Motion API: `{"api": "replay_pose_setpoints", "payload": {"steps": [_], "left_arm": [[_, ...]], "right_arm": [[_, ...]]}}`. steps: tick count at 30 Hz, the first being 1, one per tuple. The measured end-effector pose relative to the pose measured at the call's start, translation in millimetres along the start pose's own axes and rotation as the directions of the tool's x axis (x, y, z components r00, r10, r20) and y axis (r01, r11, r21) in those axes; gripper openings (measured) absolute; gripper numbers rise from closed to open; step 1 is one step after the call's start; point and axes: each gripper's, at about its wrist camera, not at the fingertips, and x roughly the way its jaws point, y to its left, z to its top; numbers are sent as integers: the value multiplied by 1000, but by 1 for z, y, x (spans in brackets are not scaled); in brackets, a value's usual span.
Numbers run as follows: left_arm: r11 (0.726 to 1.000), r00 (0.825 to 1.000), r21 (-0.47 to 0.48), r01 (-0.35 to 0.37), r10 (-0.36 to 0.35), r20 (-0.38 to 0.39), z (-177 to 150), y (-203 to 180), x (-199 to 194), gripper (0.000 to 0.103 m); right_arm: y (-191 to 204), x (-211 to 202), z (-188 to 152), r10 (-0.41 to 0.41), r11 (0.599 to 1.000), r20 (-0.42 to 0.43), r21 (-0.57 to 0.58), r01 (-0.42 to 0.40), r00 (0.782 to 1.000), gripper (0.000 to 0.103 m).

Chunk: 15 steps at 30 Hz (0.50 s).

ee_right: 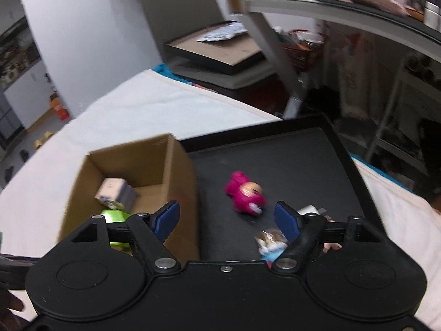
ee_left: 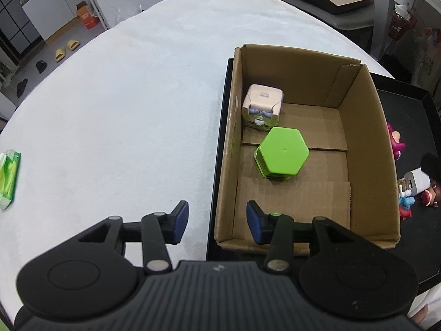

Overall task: Organize rigid objects
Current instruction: 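Move the right gripper to the brown-haired doll and close on it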

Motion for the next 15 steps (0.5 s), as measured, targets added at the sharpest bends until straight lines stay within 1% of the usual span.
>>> {"api": "replay_pose_setpoints", "payload": {"steps": [1, 5, 7, 10, 12, 15], "left_arm": [[1000, 1000, 0, 0, 0, 1, 0, -1, -1, 48], [1000, 1000, 17, -5, 5, 4, 0, -6, -4, 62], [999, 1000, 31, -19, 19, 5, 0, -9, -3, 65], [999, 999, 43, -33, 33, -5, -1, -12, 0, 68], [998, 999, 46, -40, 41, -9, -2, -13, 1, 68], [997, 999, 53, -53, 54, -10, -1, -17, 3, 68]], "right_arm": [[-3, 0, -2, -9, 1000, -5, 6, 9, 1000, 75], [-15, 2, -9, -31, 998, -27, 50, 32, 999, 77], [-23, 3, -13, -55, 995, -43, 76, 58, 998, 78], [-33, 8, -21, -93, 988, -76, 119, 101, 993, 78], [-41, 11, -24, -95, 982, -91, 156, 109, 991, 78], [-50, 14, -25, -102, 976, -103, 183, 119, 989, 78]]}}
